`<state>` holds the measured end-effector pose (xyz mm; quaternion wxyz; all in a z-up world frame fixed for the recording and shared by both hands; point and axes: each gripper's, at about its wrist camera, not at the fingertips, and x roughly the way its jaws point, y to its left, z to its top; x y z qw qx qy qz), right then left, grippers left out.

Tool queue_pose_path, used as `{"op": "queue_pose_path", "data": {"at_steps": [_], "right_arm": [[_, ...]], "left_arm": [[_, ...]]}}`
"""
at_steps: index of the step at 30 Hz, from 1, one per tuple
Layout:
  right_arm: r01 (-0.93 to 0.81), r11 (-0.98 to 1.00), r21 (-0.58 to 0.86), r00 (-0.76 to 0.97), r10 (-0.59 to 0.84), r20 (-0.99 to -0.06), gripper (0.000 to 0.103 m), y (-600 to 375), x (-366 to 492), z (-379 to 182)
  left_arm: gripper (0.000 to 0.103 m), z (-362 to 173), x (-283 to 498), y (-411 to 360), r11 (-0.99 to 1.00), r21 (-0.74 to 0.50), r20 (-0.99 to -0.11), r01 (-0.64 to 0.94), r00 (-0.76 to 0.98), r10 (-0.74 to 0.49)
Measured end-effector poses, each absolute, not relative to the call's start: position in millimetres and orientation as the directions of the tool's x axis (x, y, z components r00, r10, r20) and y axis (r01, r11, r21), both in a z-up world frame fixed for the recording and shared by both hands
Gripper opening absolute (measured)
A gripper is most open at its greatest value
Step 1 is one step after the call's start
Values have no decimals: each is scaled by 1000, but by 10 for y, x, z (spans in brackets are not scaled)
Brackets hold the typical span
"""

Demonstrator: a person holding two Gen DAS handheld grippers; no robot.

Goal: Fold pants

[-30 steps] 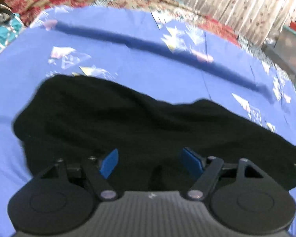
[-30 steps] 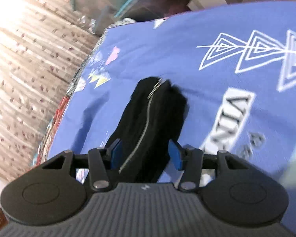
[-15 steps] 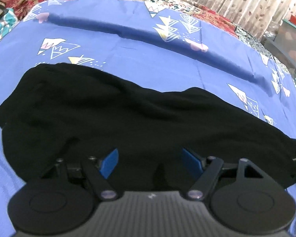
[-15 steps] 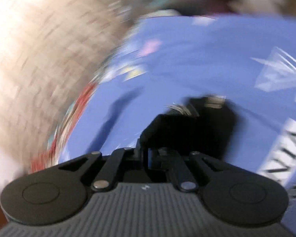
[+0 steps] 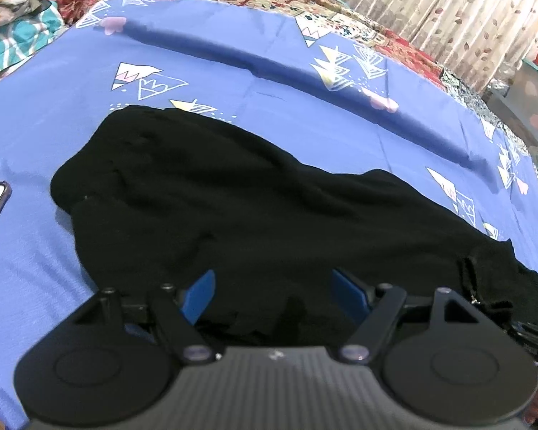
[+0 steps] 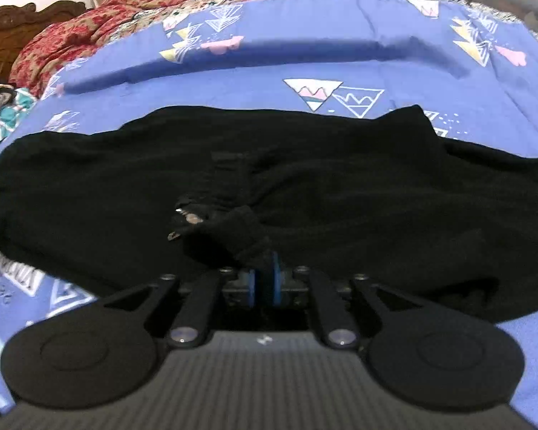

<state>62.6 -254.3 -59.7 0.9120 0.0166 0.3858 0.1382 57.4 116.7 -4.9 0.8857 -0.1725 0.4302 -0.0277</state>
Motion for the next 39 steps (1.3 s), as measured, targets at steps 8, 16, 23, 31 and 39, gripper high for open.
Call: {"op": "queue_pose_path", "data": {"at_steps": [8, 16, 23, 31, 39], "right_arm": [[-327, 924, 196, 655, 371, -658, 52, -2570, 629, -356], [264, 785, 561, 859, 73, -506, 52, -4367, 298, -468], [499, 586, 638, 820, -81, -567, 51, -5441, 444, -849], [227, 684, 693, 898, 129, -421, 12, -4969, 809, -354], [-301, 859, 414, 683, 497, -535, 17, -2759, 838, -241]], "left_arm": [[75, -39, 646, 906, 936, -351, -746, -36, 614, -256], [74, 116, 1022, 137, 901, -403, -714, 163, 559, -421], [74, 126, 1123, -662, 846, -434, -694, 309, 484, -533], [74, 141, 1033, -248, 883, -410, -705, 229, 535, -466], [74, 53, 717, 749, 919, -394, -730, 16, 602, -324]]}}
